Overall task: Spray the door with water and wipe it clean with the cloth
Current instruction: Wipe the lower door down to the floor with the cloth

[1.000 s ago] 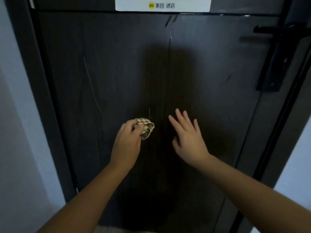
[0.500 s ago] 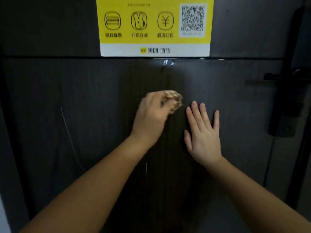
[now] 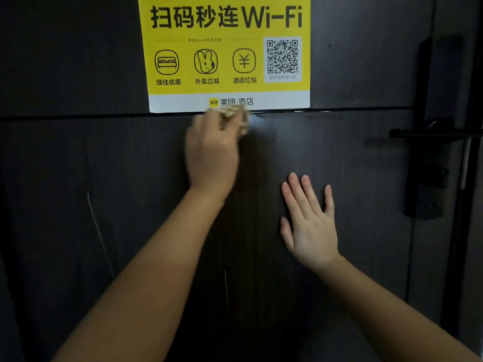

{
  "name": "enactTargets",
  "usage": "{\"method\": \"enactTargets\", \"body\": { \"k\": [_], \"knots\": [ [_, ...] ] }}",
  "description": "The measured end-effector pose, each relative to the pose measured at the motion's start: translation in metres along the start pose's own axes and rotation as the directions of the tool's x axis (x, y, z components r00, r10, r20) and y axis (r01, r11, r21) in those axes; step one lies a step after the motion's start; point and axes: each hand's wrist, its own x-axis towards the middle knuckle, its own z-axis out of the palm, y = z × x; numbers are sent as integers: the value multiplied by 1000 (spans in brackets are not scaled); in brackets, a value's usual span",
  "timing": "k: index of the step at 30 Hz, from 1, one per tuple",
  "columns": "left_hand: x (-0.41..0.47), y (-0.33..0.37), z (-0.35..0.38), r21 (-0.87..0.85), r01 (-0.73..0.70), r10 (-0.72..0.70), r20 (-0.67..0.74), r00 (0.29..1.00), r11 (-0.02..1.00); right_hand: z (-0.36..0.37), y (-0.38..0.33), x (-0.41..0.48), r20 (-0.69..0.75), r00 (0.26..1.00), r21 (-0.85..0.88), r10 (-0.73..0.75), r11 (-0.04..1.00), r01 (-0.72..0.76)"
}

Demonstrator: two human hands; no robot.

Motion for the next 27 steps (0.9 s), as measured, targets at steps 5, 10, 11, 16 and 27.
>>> {"method": "enactTargets", "body": {
  "k": [5, 10, 11, 16, 27],
  "knots": [
    [-33, 29, 1, 34, -26, 25, 42, 999, 999, 2, -2, -1, -3, 1000, -3, 2, 1000, -2],
    [-80, 3, -11, -41, -274, 277, 99, 956, 961, 3, 5, -6, 8, 999, 16, -31, 999, 31],
    [-81, -9, -14, -10, -177, 177, 86, 980, 984, 4, 6, -6, 0, 1000, 10, -28, 1000, 28],
    [-139, 8, -16, -123, -309, 329, 208, 921, 943, 3, 6, -6, -16, 1000, 24, -24, 999, 24],
    [-207, -15, -31, -204, -320, 370, 295, 881, 925, 1, 4, -9, 8, 1000, 43, -11, 999, 11]
  ]
}}
